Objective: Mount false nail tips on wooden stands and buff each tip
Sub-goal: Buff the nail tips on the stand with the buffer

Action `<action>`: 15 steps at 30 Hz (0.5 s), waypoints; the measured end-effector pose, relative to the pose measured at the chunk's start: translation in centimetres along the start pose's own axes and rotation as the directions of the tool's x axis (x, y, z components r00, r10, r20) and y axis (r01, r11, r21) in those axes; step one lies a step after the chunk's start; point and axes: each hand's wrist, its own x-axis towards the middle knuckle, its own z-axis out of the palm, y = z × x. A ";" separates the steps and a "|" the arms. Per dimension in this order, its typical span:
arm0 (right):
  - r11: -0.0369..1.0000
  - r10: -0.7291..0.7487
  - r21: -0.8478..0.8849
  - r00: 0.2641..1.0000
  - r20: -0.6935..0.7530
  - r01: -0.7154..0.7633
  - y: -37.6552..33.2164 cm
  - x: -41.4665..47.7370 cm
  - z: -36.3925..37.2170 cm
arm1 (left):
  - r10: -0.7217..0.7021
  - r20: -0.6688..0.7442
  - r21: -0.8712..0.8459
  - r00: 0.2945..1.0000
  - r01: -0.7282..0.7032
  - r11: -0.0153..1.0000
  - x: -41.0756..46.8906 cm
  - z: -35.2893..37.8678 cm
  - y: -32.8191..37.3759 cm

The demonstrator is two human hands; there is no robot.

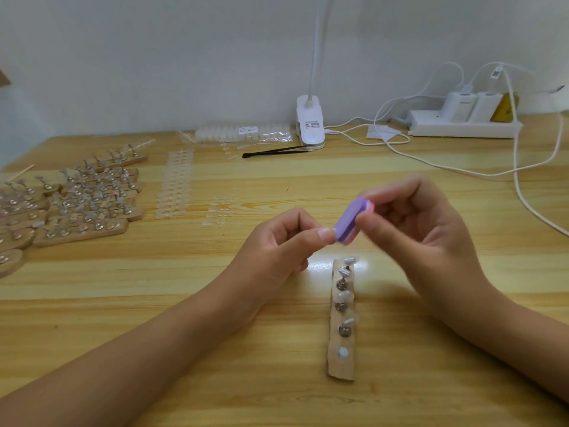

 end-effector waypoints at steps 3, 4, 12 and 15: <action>1.000 -0.021 0.005 1.000 -0.010 0.021 -0.3 0.2 -0.1 | -0.003 -0.001 -0.003 1.000 0.003 1.000 0.0 0.1 -0.1; 1.000 -0.028 -0.001 1.000 -0.010 0.028 -0.3 0.2 -0.1 | 0.000 -0.001 -0.004 1.000 0.000 1.000 0.1 0.1 -0.1; 0.998 0.001 -0.064 0.997 0.079 0.004 -0.4 -0.2 -0.3 | 0.011 -0.013 0.002 1.000 -0.011 1.000 0.1 0.1 0.0; 0.999 -0.026 -0.039 0.999 0.035 0.027 -0.4 -0.4 -0.2 | 0.017 -0.005 -0.008 1.000 -0.017 1.000 0.1 0.1 0.0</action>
